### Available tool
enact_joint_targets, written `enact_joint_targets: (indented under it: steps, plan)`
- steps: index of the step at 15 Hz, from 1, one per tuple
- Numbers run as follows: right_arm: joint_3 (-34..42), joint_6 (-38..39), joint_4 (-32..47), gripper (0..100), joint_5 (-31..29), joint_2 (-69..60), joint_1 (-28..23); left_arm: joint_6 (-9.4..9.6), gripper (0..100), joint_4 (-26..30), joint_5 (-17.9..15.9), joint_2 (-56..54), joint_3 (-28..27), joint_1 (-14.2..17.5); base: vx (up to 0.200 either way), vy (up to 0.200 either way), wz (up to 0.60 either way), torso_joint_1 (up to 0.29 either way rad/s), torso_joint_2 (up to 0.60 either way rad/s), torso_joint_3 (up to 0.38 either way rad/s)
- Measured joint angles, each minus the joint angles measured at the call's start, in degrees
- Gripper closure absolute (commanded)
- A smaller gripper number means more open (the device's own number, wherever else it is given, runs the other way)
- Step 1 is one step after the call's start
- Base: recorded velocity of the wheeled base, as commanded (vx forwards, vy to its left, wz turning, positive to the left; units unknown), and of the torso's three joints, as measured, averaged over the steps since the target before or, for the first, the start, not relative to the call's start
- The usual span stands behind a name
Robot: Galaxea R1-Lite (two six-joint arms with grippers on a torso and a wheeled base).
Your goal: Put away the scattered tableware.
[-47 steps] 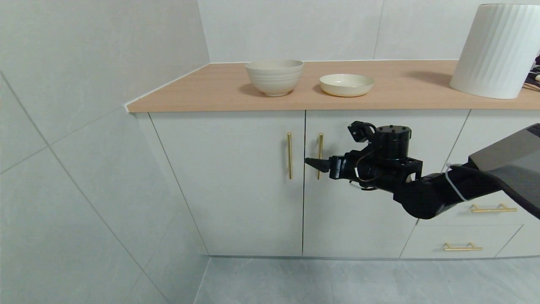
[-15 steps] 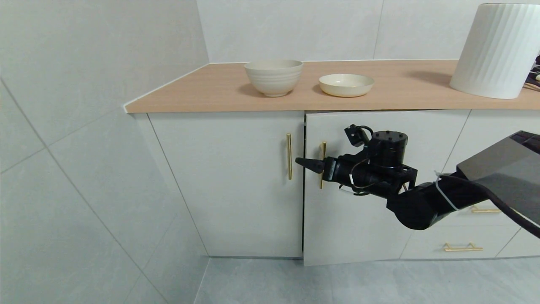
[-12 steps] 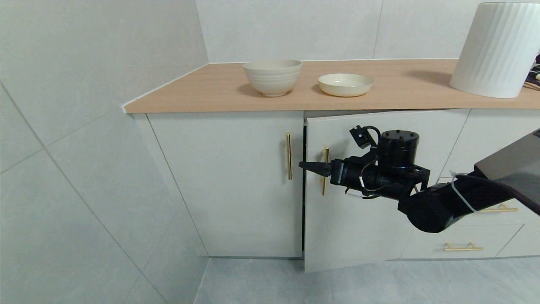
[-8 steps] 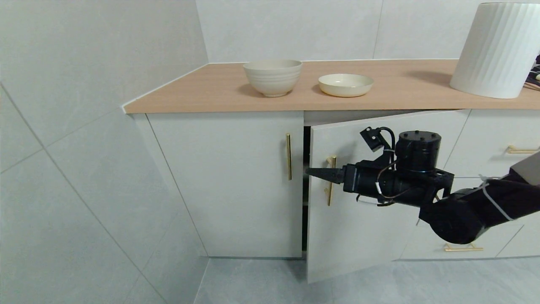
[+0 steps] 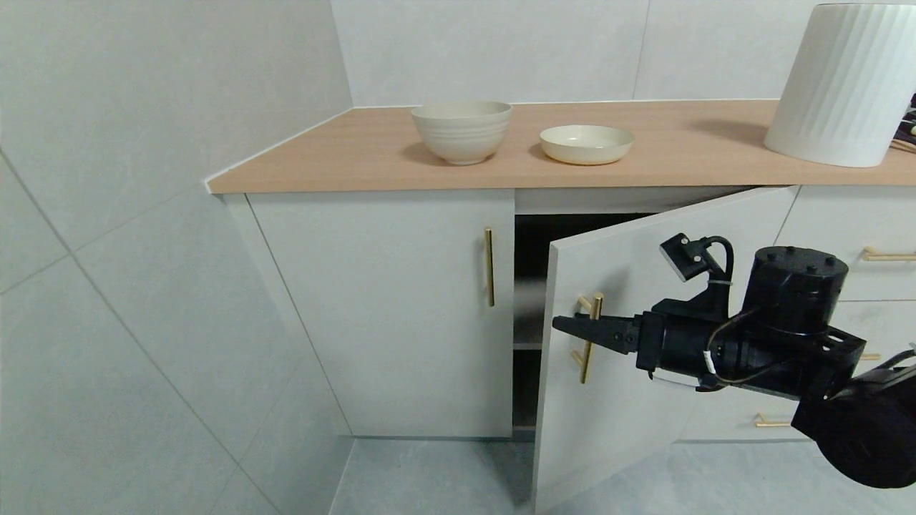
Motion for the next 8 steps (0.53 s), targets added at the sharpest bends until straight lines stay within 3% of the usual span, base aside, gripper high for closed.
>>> enact_joint_targets:
  steps: [8]
  plan:
    - [5.19,0.11,-2.17,0,1.78,-2.83,0.16,0.26,0,0.01,-0.06,0.0,0.0,-0.05,0.0,0.0,0.0,0.0,0.0,0.0]
